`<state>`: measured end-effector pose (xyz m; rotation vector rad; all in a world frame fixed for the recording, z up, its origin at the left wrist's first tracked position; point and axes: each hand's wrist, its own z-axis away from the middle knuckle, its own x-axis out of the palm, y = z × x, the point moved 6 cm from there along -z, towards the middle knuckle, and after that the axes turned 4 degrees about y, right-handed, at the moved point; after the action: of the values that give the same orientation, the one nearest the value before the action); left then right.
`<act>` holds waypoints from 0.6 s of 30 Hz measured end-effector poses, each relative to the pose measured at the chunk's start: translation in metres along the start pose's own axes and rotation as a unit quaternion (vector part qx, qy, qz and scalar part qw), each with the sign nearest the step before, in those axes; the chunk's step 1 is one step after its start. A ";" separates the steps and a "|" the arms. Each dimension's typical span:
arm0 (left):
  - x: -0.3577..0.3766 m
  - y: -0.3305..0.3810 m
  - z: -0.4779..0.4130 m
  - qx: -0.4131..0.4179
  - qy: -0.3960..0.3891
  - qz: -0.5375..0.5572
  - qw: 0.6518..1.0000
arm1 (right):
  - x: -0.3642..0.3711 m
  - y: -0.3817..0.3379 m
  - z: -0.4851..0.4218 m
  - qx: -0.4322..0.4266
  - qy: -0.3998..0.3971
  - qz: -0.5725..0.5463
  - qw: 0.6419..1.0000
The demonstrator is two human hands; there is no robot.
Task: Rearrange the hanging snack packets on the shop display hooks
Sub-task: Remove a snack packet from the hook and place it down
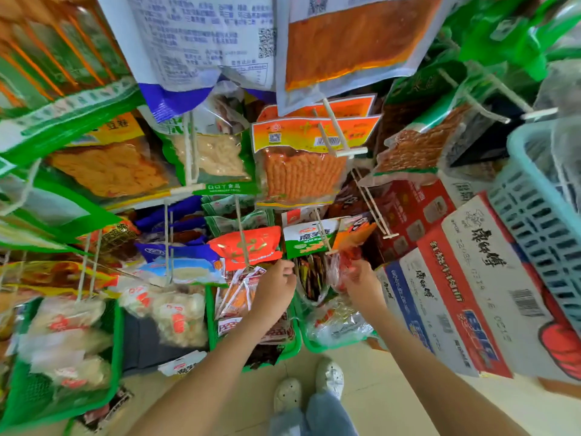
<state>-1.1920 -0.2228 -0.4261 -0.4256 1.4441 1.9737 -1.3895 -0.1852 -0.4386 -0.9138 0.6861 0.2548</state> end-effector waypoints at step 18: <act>0.038 0.050 -0.097 0.172 0.106 -0.379 0.903 | 0.010 -0.030 -0.052 -0.180 0.022 0.019 0.983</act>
<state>-1.2645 -0.3108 -0.4459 -0.8981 1.4201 1.0559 -1.3902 -0.2449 -0.4478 -1.2548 0.7106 0.4020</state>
